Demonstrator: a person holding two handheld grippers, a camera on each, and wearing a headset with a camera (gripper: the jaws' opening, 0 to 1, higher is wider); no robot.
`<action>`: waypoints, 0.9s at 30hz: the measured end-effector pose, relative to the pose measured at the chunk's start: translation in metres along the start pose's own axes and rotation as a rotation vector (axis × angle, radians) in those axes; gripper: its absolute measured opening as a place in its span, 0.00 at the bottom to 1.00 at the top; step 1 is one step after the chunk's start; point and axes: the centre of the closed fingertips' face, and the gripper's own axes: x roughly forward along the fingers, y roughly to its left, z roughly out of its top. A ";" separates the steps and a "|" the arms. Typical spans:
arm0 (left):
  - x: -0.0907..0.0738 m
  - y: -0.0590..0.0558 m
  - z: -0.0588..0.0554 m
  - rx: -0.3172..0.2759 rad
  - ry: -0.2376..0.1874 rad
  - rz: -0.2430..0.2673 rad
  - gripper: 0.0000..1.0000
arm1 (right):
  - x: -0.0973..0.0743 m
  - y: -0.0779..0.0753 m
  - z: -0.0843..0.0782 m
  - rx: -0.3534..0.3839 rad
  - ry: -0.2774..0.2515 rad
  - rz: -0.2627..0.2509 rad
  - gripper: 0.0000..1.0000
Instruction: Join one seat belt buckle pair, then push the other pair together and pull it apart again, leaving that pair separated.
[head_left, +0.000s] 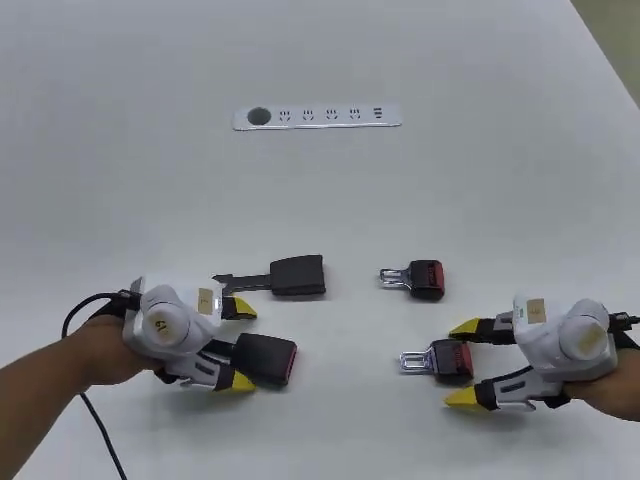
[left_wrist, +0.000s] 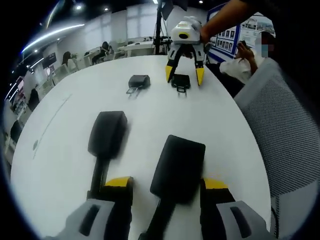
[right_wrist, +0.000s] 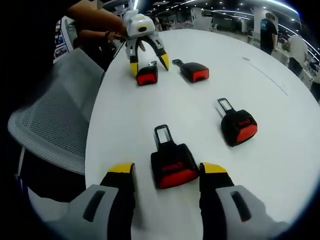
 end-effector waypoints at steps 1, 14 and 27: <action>0.000 0.000 0.000 0.013 0.002 0.003 0.54 | 0.000 -0.001 0.000 0.000 -0.001 0.001 0.48; -0.005 -0.010 0.007 -0.021 -0.013 0.037 0.37 | 0.001 -0.011 -0.002 -0.025 0.009 -0.017 0.36; -0.008 -0.012 0.007 -0.108 -0.001 0.098 0.35 | 0.002 -0.014 -0.003 -0.024 0.029 -0.036 0.35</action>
